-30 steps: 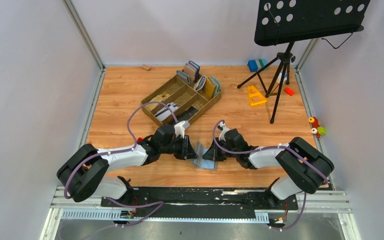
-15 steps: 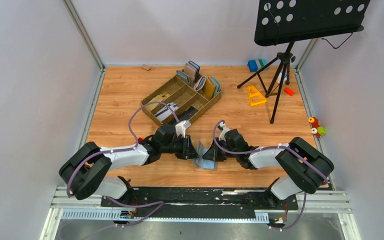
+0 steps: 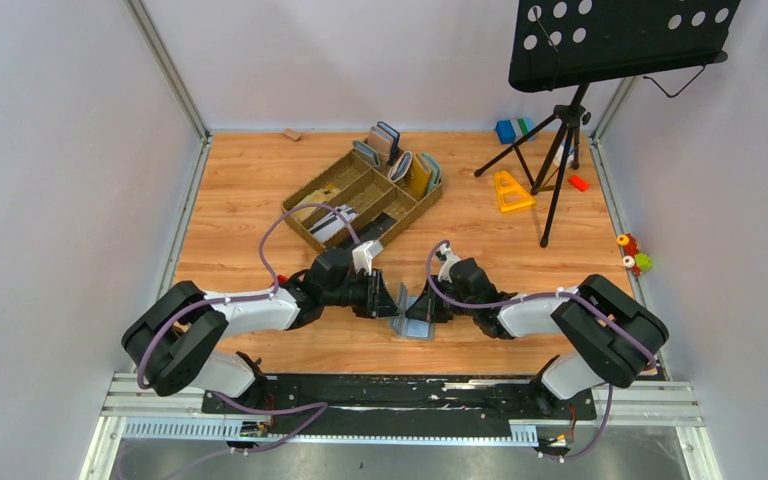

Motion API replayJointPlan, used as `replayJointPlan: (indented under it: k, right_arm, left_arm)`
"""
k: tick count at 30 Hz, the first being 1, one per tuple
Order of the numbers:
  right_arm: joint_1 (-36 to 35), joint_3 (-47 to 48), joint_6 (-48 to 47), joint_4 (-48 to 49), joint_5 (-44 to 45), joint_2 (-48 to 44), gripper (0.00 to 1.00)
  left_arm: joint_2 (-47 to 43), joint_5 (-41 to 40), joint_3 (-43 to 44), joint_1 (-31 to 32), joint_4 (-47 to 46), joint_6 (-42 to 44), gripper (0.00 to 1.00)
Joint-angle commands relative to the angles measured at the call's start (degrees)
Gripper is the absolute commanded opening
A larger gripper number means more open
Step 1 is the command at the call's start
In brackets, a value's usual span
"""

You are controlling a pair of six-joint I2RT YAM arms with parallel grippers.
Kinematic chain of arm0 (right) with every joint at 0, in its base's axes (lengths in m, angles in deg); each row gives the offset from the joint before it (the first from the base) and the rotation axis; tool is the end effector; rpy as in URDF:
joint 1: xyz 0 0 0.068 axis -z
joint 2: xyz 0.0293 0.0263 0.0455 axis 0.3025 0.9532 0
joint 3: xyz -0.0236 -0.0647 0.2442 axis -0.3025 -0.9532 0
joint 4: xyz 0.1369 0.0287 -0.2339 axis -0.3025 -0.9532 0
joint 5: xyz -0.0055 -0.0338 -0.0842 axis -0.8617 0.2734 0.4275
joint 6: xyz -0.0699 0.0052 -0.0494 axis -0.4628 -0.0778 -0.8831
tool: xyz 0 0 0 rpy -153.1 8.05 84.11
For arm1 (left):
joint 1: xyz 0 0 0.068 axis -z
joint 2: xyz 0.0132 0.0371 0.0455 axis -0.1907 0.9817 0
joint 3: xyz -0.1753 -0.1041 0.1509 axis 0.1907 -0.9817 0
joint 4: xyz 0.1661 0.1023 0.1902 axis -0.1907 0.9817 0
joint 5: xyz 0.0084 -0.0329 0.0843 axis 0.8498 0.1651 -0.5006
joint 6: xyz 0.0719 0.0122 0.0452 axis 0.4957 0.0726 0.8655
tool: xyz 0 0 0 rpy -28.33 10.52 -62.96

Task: Take the credit cards out of the card holder
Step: Remove the credit card from the card holder.

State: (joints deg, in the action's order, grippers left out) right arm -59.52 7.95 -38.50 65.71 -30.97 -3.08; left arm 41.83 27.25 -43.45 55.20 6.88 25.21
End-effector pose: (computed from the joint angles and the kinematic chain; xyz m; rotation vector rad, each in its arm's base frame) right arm 0.1938 0.2064 0.0601 -0.1390 2.4728 1.1087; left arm 0.1906 -0.2358 0.1128 0.3056 2.4034 -1.3683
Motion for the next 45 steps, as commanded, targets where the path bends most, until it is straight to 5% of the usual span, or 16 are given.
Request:
replayJointPlan:
  k: [1,10,20,35,38,45]
  right_arm:
    - [0.16,-0.91,-1.20,-1.11,0.85,-0.51,0.00]
    - [0.18,-1.20,-1.13,-0.79,0.56,-0.47,0.00]
    - [0.26,-0.84,-3.03,-6.34,2.79,-3.39,0.11]
    - [0.62,-3.00,-6.48,-22.90,9.10,-21.76,0.19]
    - [0.84,-3.42,-6.87,-26.66,9.79,-25.76,0.13]
    - [1.10,-3.84,-5.96,-32.26,13.00,-33.17,0.56]
  left_arm:
    - [0.57,2.23,-0.50,0.18,-6.52,-1.30,0.27]
    - [2.05,2.04,-0.58,0.18,-7.70,-1.25,0.16]
    - [-1.68,-10.22,6.70,0.94,17.76,8.33,0.14]
    - [-1.11,-17.47,11.74,3.97,26.61,10.75,0.11]
    - [-1.46,-17.89,11.46,3.96,26.52,10.64,0.10]
    - [-1.18,-16.27,10.62,3.96,24.14,9.28,0.10]
